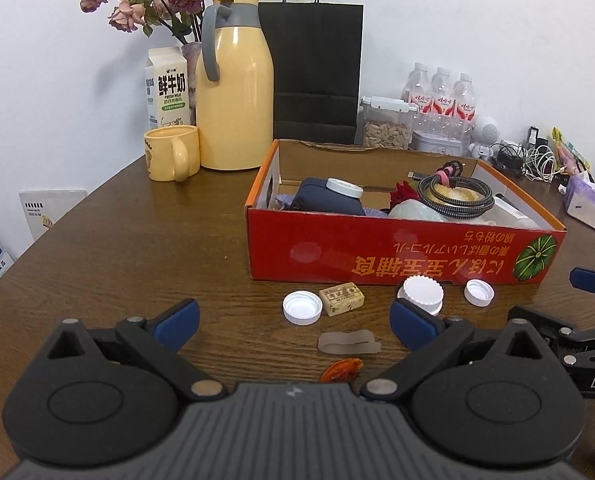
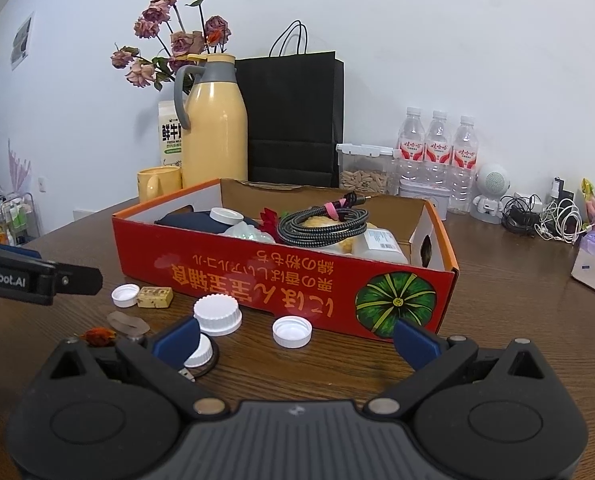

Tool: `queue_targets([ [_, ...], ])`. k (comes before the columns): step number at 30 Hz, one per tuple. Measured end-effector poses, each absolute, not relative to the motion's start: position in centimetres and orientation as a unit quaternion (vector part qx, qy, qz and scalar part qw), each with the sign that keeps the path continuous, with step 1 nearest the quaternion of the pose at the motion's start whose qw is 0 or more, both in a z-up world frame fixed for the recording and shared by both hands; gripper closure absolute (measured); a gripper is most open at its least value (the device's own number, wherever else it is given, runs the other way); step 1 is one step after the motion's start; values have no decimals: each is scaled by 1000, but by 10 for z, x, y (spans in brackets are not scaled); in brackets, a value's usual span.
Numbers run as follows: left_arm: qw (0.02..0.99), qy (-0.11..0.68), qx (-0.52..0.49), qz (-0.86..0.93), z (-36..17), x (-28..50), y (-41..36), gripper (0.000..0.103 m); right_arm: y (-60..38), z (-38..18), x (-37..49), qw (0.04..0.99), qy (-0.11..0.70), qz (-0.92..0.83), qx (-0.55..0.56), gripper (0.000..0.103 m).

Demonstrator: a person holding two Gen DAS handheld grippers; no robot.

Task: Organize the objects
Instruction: 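Move both grippers back toward the remaining caps and small items, then grasp the orange leaf with the left gripper while the right grasps the USB-cable cap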

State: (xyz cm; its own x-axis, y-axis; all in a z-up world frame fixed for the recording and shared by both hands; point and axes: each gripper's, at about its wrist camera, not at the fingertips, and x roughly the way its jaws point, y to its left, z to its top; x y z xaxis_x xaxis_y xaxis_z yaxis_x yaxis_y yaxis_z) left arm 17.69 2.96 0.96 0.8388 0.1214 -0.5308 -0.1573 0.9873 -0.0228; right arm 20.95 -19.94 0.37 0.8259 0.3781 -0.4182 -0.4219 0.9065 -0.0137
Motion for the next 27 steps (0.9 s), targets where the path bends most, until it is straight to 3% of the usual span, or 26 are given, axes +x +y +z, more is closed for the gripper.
queue_targets([
  [27,951,300,-29,71,-2,176,26,0,-199,3,209,954,206,209,-53,0],
])
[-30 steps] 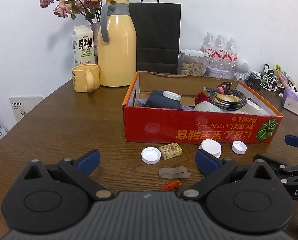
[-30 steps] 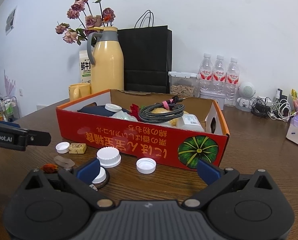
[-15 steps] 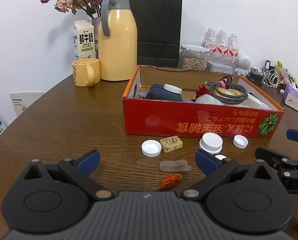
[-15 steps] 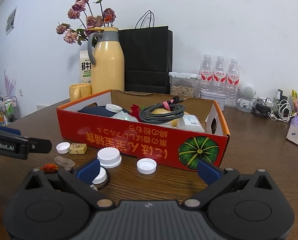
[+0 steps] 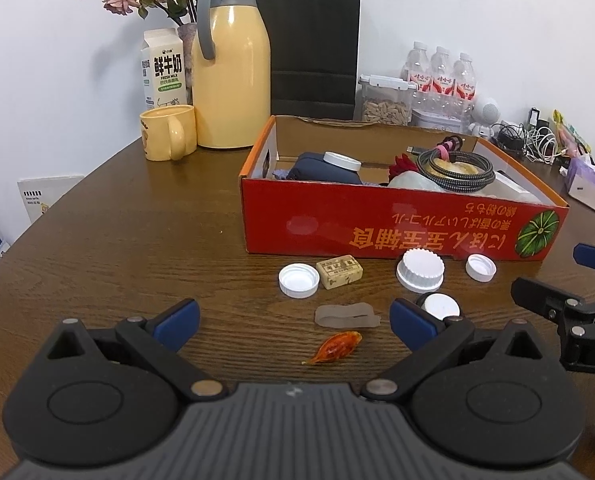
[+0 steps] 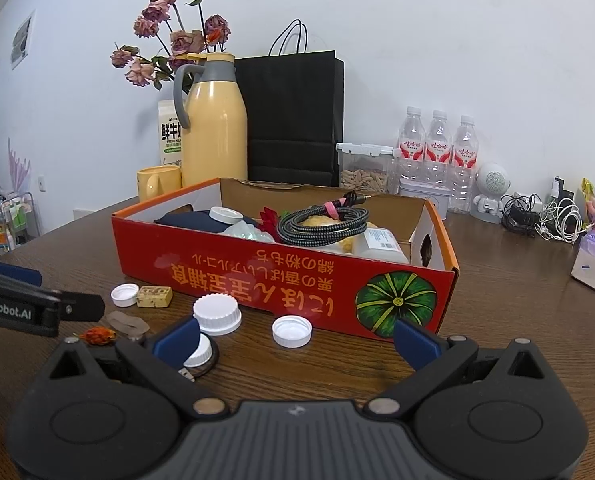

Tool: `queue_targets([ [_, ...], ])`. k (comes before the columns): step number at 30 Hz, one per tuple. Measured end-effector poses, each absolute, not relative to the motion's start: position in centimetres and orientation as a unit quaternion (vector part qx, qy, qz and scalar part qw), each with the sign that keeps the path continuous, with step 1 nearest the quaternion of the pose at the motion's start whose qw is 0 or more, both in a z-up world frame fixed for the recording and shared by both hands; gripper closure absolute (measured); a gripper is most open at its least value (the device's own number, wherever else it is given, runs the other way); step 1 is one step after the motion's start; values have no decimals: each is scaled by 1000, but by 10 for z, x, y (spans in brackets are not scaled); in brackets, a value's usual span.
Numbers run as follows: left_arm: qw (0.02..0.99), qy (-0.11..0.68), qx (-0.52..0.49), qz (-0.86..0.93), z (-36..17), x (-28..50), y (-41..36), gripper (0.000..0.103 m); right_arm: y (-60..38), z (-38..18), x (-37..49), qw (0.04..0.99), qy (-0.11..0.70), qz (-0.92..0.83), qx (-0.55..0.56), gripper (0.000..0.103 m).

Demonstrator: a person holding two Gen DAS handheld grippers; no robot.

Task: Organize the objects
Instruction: 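Grasp the orange leaf with the left gripper while the right grasps the USB-cable cap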

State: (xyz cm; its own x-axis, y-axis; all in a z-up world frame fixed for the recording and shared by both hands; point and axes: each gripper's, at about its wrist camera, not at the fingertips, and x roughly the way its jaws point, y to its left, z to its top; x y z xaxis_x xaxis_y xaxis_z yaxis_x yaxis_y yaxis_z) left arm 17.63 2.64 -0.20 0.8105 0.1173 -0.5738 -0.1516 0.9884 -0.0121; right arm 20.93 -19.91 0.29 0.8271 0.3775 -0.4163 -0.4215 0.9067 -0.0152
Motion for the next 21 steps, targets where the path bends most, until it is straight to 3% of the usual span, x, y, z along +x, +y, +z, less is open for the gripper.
queue_targets([
  [16,944,326,-12,50,-16,179,19,0,-200,3,210,954,208,209,-53,0],
  [18,943,329,-7,44,-18,180,16,7,-200,3,210,954,207,209,-53,0],
  [21,942,335,-8,37,-21,181,15,29,-200,2,210,954,208,209,-52,0],
])
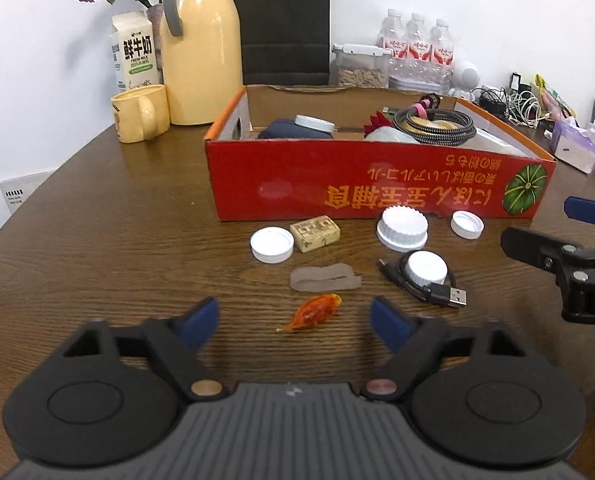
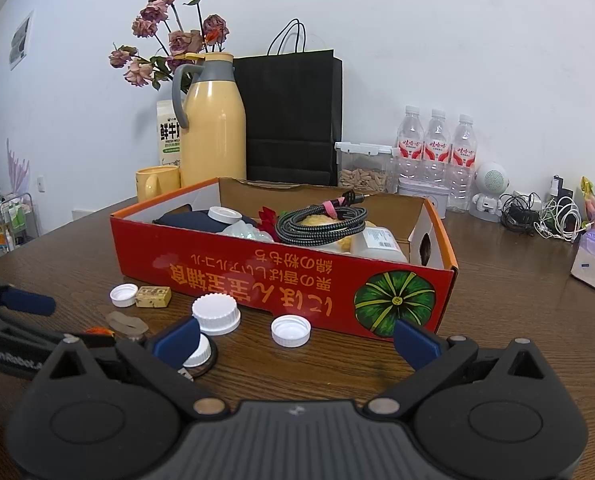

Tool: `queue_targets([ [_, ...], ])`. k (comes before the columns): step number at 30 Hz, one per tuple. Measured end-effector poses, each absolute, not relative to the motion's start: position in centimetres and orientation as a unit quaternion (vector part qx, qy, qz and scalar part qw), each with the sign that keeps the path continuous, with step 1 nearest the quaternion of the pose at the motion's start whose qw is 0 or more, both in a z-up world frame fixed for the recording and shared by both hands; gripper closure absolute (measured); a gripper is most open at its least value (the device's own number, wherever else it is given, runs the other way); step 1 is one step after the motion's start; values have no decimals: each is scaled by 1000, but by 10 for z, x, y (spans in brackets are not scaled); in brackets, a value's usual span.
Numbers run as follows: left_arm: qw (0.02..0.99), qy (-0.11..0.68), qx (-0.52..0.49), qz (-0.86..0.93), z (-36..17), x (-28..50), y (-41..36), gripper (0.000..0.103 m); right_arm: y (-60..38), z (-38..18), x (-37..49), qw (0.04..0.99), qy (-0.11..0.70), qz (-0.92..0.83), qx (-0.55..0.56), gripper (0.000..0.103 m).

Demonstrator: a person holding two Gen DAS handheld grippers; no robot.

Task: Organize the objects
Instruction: 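Grasp the orange leaf with the left gripper while the right grasps the USB-cable cap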

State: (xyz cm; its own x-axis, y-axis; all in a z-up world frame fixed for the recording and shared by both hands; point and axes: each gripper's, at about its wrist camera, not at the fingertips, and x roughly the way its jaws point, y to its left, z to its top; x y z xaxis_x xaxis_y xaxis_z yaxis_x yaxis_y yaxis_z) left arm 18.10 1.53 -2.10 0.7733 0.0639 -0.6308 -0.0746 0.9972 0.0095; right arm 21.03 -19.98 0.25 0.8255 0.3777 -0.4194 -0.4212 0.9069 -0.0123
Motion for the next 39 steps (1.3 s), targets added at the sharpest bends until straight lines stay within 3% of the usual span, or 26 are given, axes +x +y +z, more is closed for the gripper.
queue_targets([
  [3,942,333,-12,27,-22,181,16,60,-200,2,211,954,210,209,-51,0],
  [4,944,330,-14,20,-22,180,17,77,-200,2,211,954,210,209,-51,0],
  [5,944,329,-17,13,-22,179,17,85,-200,2,211,954,210,209,-51,0],
  [20,952,300,-65,10,-18,171,37,89,-183,-3,211,934,235,260,-71,0],
  [22,951,299,-72,16,-20,171,42,89,-174,-4,211,926,245,275,-79,4],
  [25,951,298,-86,14,-21,170,49,89,-158,-7,208,916,258,292,-99,27],
  [27,951,296,-89,10,-21,169,50,89,-150,-8,209,908,270,301,-107,49],
  [29,951,296,-93,7,-21,169,51,89,-145,-11,210,902,283,306,-113,62],
  [31,950,298,-94,4,-22,170,51,89,-141,-12,210,897,290,312,-117,65],
  [34,950,297,-97,0,-22,170,51,89,-138,-12,205,893,287,326,-123,80],
  [39,951,294,-101,-1,-22,168,52,89,-136,-10,195,892,277,332,-132,80],
])
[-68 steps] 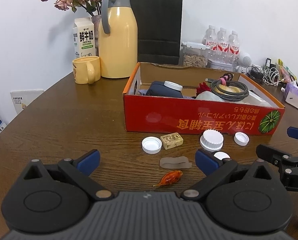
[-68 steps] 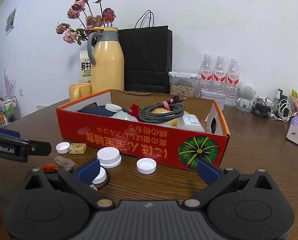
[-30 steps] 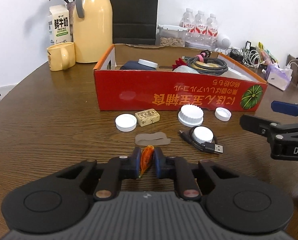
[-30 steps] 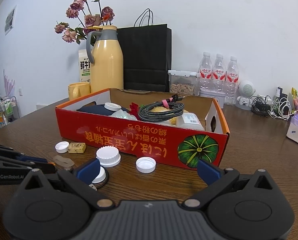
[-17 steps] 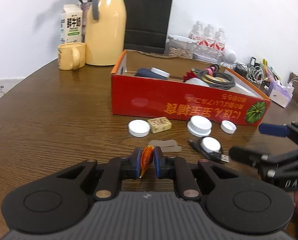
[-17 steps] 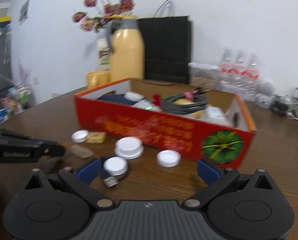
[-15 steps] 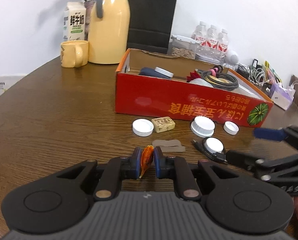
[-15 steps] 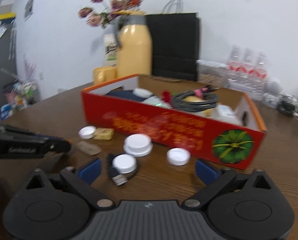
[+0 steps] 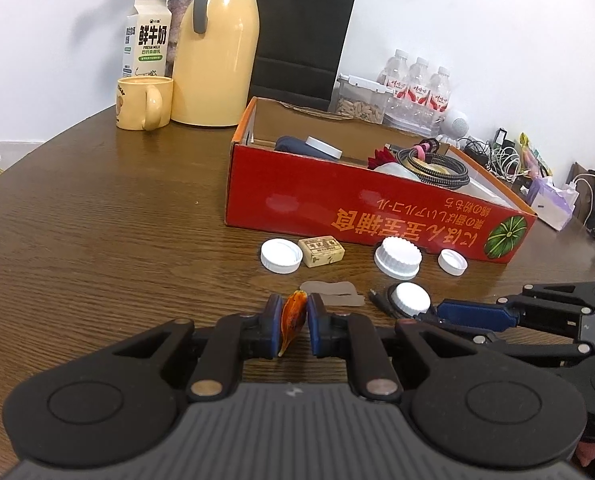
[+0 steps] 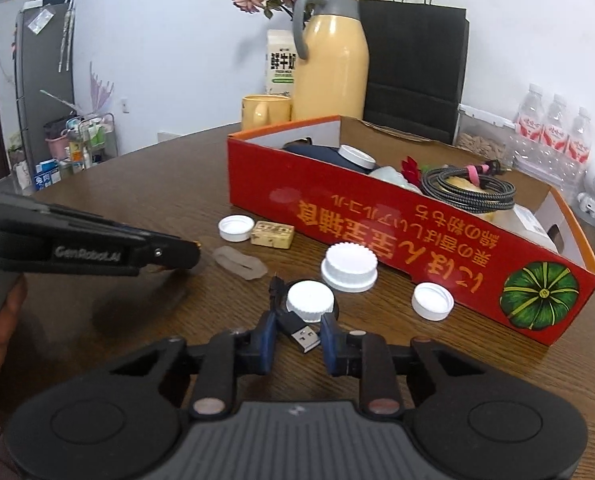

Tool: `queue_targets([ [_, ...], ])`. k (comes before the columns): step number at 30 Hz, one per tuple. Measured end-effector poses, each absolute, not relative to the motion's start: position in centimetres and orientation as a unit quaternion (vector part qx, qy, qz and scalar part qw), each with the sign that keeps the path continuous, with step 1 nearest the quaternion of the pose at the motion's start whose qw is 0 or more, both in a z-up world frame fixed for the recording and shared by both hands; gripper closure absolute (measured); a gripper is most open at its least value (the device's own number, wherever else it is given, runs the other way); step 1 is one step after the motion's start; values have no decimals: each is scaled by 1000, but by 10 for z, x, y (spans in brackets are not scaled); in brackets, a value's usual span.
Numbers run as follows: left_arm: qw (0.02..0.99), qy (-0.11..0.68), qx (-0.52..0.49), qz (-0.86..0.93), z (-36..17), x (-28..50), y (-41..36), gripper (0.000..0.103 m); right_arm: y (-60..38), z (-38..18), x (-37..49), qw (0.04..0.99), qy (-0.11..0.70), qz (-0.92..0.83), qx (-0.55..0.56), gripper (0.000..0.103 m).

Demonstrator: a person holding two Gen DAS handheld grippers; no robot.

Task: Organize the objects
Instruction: 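Grasp the orange leaf with the left gripper while the right grasps the USB-cable cap, then carry the orange leaf and white cap into the red box and open both grippers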

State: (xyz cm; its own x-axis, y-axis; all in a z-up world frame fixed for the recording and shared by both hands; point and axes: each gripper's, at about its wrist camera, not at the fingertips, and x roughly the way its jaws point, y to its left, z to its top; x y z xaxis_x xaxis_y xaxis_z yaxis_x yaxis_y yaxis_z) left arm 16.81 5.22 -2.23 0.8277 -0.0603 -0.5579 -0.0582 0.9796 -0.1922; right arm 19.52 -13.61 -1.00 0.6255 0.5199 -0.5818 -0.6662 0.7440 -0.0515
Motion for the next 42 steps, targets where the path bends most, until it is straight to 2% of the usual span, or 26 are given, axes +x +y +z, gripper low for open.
queue_targets([
  [8,951,292,-101,2,-23,168,53,89,-144,-1,180,901,248,332,-129,81],
  [9,951,292,-101,3,-23,168,53,89,-146,0,181,903,244,331,-127,90],
  [10,951,292,-100,4,-23,168,53,89,-147,1,181,904,241,332,-124,93],
  [16,951,293,-98,8,-23,168,51,89,-154,9,183,911,225,327,-116,94],
  [20,952,292,-96,11,-23,168,50,89,-157,12,183,914,215,326,-109,100],
  [32,955,282,-92,7,-12,168,45,89,-170,31,190,927,179,316,-87,100],
  [42,972,221,-82,-15,37,194,30,89,-168,74,228,940,129,309,-62,100],
])
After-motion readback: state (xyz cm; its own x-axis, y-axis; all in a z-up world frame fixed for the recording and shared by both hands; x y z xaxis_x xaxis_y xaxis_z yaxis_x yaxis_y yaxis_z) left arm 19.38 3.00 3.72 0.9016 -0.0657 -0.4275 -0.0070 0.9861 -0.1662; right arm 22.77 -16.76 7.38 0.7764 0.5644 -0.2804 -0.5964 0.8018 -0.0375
